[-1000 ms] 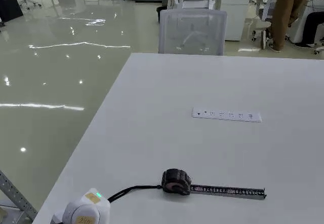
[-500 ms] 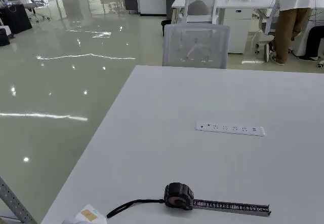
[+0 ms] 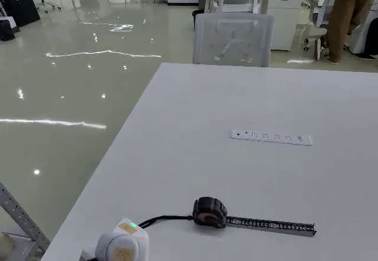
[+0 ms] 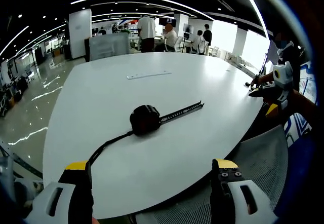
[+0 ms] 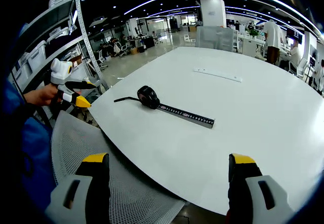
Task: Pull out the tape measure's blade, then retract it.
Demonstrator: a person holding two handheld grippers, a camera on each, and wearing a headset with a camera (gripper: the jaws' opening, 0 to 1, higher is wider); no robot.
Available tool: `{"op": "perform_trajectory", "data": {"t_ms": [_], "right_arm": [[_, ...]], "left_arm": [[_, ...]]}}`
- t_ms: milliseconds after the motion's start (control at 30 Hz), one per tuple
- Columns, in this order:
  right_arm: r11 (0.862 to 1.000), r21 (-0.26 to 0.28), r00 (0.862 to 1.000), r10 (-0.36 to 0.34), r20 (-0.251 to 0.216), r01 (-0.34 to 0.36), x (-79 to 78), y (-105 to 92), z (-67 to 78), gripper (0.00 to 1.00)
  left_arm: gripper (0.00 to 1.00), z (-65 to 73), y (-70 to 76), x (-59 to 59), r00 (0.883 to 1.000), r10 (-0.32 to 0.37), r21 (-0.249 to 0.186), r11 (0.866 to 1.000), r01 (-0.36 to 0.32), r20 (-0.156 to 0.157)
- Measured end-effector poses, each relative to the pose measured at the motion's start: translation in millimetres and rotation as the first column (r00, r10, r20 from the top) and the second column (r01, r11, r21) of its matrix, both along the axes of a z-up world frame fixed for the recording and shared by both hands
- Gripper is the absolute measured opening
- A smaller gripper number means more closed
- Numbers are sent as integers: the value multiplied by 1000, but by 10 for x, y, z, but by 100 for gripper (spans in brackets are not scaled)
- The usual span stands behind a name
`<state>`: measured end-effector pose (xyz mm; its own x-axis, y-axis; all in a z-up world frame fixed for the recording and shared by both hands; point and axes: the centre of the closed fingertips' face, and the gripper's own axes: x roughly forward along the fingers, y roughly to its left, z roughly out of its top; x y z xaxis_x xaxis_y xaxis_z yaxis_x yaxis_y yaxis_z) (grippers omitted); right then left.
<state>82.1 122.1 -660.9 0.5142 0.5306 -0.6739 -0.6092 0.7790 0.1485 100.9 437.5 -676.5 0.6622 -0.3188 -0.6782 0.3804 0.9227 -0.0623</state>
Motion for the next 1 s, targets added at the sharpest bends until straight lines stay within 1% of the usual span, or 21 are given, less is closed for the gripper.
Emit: {"op": "perform_trajectory", "data": {"t_ms": [67, 167, 233, 367, 433, 567, 667, 700, 767, 833, 867, 933, 1000], "right_arm": [[1000, -10, 1000, 13, -6, -13, 18, 10, -59, 95], [999, -18, 1000, 26, -7, -26, 58, 28, -88, 94], [999, -20, 999, 37, -7, -37, 100, 33, -115, 94], [998, -29, 999, 52, -13, -53, 177, 44, -151, 93], [998, -34, 998, 56, -14, -57, 218, 42, -172, 93], [997, -37, 997, 68, -27, -69, 313, 43, -244, 92], [996, -43, 996, 82, -30, -84, 380, 47, -304, 92], [994, -49, 995, 95, -33, -97, 400, 52, -331, 92], [992, -57, 994, 108, -32, -110, 440, 57, -362, 92], [989, -66, 991, 131, -39, -133, 469, 65, -405, 91], [987, -76, 989, 142, -37, -144, 497, 66, -428, 91], [985, -75, 987, 152, -47, -156, 524, 77, -469, 90], [982, -80, 984, 169, -51, -173, 565, 96, -516, 90]], "left_arm": [[91, 12, -39, 43, 1000, 0, -1, 1000, 0, 6], [91, 3, -96, 119, 1000, 0, -3, 1000, 0, 9], [93, -13, -100, 188, 1000, 16, 13, 1000, -16, 18], [93, -72, -124, 300, 999, 37, 14, 999, -37, 8], [93, -76, -141, 341, 999, 46, 3, 999, -46, 7], [93, -133, -186, 410, 999, 48, -15, 999, -48, -13], [94, -174, -210, 462, 998, 52, -17, 998, -53, -17], [94, -191, -214, 493, 998, 56, -13, 998, -56, -16], [94, -204, -225, 533, 998, 64, -19, 998, -64, -17], [94, -232, -243, 581, 997, 72, -22, 997, -72, -18], [94, -254, -250, 607, 997, 76, -21, 997, -77, -22], [94, -283, -268, 642, 996, 80, -31, 996, -80, -30], [94, -324, -280, 685, 996, 88, -32, 996, -89, -34]]}}
